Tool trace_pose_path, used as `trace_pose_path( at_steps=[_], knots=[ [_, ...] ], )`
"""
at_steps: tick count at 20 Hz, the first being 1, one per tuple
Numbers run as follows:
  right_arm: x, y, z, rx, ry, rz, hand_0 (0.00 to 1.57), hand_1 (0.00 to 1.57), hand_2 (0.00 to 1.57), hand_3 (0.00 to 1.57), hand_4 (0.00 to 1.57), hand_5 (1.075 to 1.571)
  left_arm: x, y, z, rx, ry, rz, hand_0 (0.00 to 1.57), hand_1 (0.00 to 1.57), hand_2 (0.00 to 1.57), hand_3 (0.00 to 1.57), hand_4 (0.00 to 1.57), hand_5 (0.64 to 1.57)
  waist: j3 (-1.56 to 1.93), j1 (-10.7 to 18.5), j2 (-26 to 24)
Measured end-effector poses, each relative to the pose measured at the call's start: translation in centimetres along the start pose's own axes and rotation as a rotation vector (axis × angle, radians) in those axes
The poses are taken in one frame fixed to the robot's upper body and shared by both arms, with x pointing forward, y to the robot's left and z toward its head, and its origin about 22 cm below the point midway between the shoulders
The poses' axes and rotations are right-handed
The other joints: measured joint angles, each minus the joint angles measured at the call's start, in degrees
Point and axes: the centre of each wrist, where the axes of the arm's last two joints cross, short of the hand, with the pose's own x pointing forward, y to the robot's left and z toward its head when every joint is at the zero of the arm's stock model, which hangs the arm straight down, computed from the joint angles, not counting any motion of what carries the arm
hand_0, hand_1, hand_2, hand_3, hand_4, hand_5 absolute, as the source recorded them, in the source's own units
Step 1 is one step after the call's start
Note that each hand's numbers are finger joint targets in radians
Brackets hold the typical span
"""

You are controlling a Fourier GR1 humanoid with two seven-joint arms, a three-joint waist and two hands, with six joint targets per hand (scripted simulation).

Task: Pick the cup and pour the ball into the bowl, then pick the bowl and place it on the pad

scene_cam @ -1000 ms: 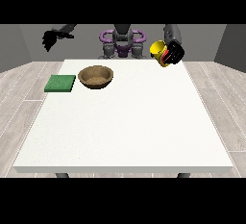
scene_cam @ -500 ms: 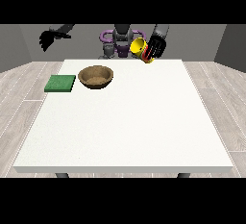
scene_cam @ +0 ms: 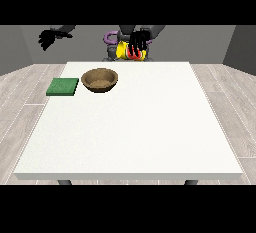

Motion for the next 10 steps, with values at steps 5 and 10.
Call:
trace_pose_path(
  at_steps=[5,10],
  knots=[
    [-0.2,0.3,-0.4,0.023,-0.010,-0.014,0.00,0.00,0.00,0.00,0.00,1.570,4.3,-0.1,0.1,-0.028,-0.145,-0.256,1.53,1.53,1.57,1.57,1.56,1.164,0.01,-0.87,0.95],
    [-0.5,0.6,-0.7,0.030,-0.004,-0.023,0.00,0.00,0.00,0.00,0.00,1.571,6.1,-0.4,0.4,-0.048,-0.264,-0.538,1.46,1.46,1.57,1.57,1.48,1.216,-0.03,-1.15,0.34]
  ],
)
